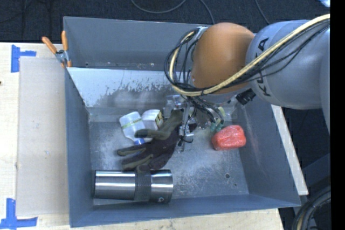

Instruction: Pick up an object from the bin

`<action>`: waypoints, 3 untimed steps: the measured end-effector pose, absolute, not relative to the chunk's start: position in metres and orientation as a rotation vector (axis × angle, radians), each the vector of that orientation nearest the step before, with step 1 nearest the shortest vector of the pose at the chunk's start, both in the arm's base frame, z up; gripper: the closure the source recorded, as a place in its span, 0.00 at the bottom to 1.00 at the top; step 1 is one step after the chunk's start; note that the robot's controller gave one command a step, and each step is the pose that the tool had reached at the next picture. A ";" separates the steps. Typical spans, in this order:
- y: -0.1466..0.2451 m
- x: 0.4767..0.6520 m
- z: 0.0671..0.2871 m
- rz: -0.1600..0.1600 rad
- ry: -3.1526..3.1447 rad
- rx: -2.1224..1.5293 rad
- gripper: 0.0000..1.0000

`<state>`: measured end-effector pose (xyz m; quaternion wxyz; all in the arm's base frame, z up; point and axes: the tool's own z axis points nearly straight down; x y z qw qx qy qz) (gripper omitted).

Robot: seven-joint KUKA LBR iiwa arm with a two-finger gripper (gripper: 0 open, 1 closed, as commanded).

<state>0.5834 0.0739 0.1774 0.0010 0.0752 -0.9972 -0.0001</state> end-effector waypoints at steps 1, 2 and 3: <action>0.097 0.598 0.155 -0.001 -3.141 -0.070 0.00; 0.108 0.561 0.136 0.000 -3.123 0.327 0.00; 0.108 0.549 0.122 -0.002 -3.094 0.569 0.00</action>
Offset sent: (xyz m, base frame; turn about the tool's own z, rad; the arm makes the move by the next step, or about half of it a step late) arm -0.0651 0.0435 -0.0582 -0.2503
